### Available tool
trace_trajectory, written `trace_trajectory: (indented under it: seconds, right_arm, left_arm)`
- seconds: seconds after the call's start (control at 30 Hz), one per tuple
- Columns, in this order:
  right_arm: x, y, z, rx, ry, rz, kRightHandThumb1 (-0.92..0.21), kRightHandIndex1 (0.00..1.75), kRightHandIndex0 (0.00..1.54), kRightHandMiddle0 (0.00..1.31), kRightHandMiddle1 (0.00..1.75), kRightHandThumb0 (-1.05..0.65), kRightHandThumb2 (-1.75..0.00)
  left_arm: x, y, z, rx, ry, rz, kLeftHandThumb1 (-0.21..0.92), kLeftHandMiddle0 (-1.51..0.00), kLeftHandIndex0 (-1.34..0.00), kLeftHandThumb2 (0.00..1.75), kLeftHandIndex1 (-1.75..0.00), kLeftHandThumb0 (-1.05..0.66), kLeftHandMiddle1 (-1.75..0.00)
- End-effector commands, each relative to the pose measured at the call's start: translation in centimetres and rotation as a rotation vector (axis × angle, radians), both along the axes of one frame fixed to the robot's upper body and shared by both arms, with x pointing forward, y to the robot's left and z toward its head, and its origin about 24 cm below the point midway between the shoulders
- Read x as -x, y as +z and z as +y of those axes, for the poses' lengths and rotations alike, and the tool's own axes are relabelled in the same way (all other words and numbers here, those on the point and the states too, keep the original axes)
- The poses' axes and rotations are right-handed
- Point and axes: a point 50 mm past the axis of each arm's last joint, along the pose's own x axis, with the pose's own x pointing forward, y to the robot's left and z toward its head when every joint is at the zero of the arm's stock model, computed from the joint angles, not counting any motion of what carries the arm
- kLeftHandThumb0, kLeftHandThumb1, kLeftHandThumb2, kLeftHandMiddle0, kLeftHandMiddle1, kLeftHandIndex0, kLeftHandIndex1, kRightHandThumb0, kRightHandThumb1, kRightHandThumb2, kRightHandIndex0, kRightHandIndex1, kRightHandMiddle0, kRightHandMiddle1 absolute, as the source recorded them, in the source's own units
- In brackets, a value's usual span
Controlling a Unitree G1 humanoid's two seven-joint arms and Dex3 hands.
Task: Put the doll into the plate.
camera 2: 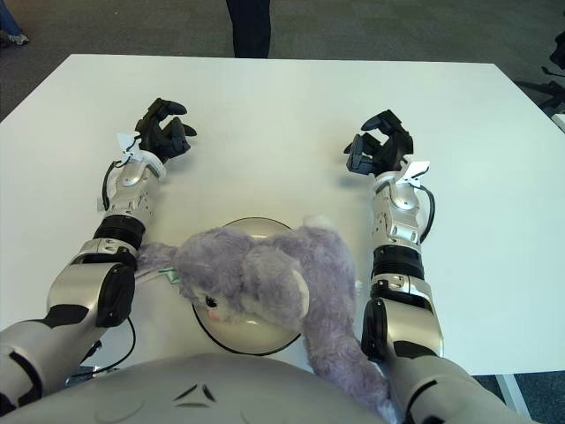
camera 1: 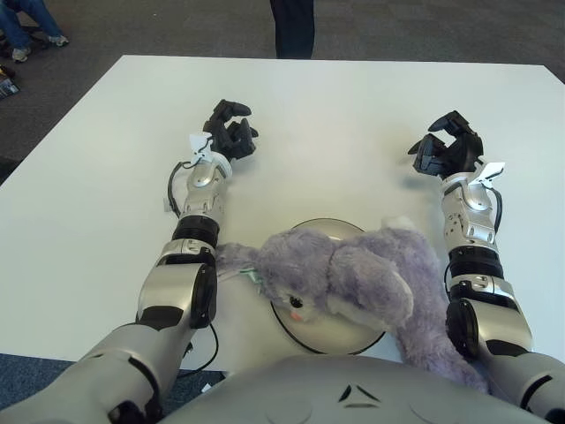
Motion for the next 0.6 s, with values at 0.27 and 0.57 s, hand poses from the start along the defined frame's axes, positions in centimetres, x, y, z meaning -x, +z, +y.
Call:
trace_trajectory:
  seconds: [0.27, 0.57]
  right_arm:
    - [-0.37, 0.15, -0.27, -0.026, 0.002, 0.006, -0.11, 1.25, 0.94, 0.61, 1.75, 0.0, -1.4]
    - [-0.44, 0.12, -0.33, -0.027, 0.004, 0.013, -0.09, 1.36, 0.93, 0.59, 1.75, 0.0, -1.45]
  left_arm:
    - [-0.29, 0.45, -0.28, 0.012, -0.015, -0.002, 0.34, -0.48, -0.47, 1.3, -1.75, 0.0, -1.75]
    - [-0.31, 0.47, -0.27, 0.009, -0.018, -0.001, 0.34, -0.48, -0.47, 1.3, -1.75, 0.0, -1.75]
